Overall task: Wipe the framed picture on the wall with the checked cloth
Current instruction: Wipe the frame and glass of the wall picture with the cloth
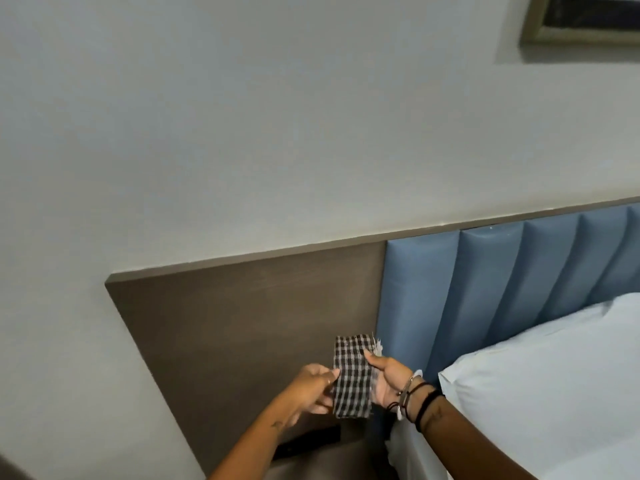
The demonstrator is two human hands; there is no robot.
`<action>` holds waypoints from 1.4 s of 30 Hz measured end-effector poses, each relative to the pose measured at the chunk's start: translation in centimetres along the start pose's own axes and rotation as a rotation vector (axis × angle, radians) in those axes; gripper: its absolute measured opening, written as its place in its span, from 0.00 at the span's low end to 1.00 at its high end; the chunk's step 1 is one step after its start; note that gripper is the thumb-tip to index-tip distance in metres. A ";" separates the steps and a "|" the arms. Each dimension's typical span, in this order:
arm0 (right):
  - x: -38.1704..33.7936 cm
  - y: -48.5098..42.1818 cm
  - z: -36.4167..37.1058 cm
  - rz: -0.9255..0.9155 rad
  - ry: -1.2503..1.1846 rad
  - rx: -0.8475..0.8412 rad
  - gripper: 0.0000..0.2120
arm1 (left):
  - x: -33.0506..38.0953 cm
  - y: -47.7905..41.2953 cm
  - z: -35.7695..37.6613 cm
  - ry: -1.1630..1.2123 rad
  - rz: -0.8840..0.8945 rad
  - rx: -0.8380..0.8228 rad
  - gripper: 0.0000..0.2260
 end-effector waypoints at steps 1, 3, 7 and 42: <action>-0.8 0.2 -0.1 -0.035 -0.045 0.026 0.20 | 1.0 0.1 -0.5 -0.114 0.063 0.087 0.07; -2.8 0.8 -0.4 -0.118 -0.121 0.065 0.21 | 3.4 0.8 -1.0 -0.315 0.226 0.195 0.08; -8.0 2.5 -2.1 -0.299 -0.309 0.192 0.21 | 10.5 4.1 -2.5 -0.854 0.712 0.569 0.26; -74.1 10.4 5.9 -1.897 1.069 0.602 0.39 | 78.7 32.4 13.1 -1.583 1.092 1.913 0.34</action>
Point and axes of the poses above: each hand's wrist, its own y-axis away from the middle knuckle, its own z-axis out of the palm, x = y × z, the point moved 4 cm from there along -y, towards the middle knuckle, and after that the axes turned 14 degrees about -z, right-handed, at the moved point
